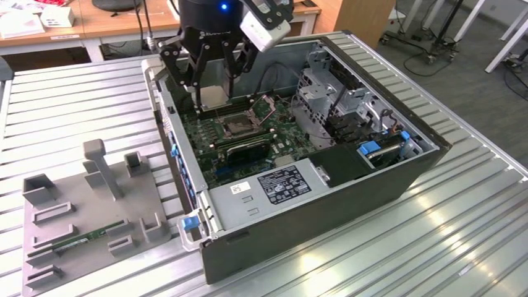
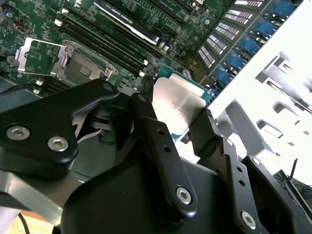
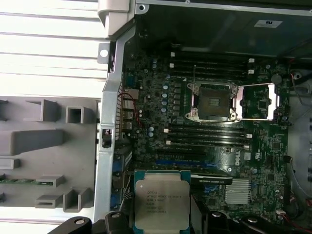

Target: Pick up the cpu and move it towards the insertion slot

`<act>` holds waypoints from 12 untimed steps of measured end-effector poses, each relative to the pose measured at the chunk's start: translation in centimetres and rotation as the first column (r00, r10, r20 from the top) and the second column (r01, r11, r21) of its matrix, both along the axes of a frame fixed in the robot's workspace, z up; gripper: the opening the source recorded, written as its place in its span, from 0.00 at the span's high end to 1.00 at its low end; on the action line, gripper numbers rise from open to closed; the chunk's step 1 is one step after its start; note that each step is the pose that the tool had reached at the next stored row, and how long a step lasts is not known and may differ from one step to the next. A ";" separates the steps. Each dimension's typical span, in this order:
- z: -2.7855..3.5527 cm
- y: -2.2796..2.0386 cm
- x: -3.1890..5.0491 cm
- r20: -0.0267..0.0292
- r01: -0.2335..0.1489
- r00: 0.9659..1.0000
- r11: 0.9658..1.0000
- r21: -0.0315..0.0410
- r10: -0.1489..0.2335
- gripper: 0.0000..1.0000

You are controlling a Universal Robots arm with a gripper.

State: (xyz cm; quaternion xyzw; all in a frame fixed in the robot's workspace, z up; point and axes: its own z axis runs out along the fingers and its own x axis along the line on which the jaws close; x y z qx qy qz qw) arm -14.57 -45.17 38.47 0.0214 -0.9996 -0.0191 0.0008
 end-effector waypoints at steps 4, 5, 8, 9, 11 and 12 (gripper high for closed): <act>0.00 0.00 0.25 0.000 0.000 1.000 1.000 0.000 0.000 0.45; 0.00 0.00 0.33 0.000 0.000 1.000 1.000 0.000 0.000 0.45; 0.00 0.00 0.54 0.000 0.000 1.000 1.000 0.000 0.000 0.45; 0.00 0.00 0.61 0.000 0.000 1.000 1.000 0.000 0.000 0.45; 0.00 0.00 0.72 0.000 0.000 1.000 1.000 0.000 0.000 0.45; 0.00 0.00 0.77 0.000 0.000 1.000 1.000 0.000 0.000 0.45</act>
